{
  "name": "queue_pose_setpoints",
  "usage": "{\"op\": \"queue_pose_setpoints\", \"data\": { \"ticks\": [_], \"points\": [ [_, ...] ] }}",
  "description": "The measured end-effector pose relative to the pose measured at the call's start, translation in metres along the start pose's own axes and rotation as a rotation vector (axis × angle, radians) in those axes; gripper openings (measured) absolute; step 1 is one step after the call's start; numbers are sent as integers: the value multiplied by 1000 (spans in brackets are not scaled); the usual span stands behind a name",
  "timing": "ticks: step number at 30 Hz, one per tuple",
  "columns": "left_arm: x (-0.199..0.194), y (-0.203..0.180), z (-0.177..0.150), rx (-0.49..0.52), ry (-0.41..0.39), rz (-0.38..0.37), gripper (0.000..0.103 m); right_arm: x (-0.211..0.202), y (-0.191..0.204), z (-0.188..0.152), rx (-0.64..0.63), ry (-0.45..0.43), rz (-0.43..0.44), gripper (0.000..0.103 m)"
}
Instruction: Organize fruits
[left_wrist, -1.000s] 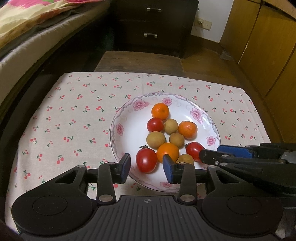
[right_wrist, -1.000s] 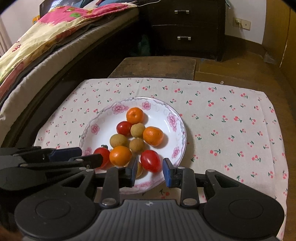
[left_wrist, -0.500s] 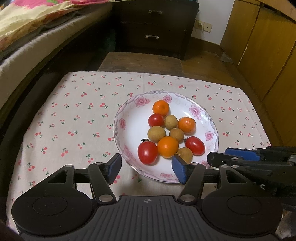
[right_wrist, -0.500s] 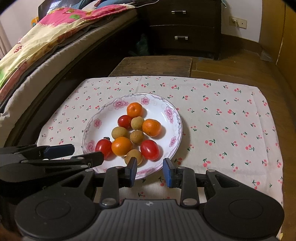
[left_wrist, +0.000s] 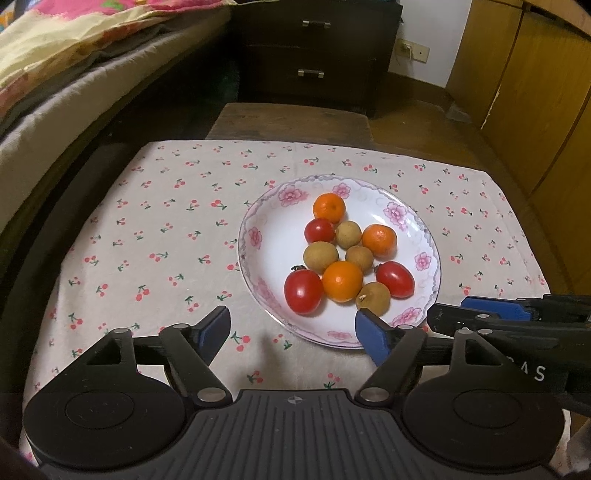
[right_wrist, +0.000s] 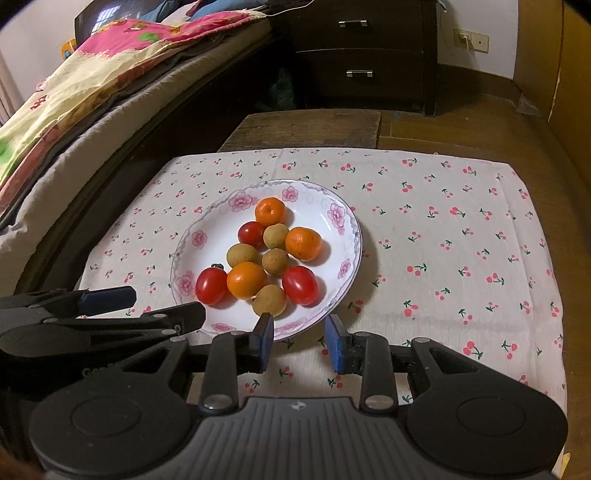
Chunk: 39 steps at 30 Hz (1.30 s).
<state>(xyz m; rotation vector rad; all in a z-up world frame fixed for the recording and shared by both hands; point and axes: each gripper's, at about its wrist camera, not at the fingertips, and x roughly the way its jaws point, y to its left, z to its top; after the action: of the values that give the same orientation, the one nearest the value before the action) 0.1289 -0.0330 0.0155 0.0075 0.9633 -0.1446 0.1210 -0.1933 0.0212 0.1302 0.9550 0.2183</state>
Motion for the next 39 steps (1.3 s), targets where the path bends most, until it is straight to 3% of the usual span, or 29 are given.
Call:
{"op": "queue_pose_setpoints", "data": {
  "ticks": [19,39],
  "points": [
    [-15,0,-19,2,-14,27,90,-17,4,-17,0,-9,11,32],
    [-29,-1,-32,-1,-11,43,91,-26,7,-28,1,-8,17,32]
  ]
}}
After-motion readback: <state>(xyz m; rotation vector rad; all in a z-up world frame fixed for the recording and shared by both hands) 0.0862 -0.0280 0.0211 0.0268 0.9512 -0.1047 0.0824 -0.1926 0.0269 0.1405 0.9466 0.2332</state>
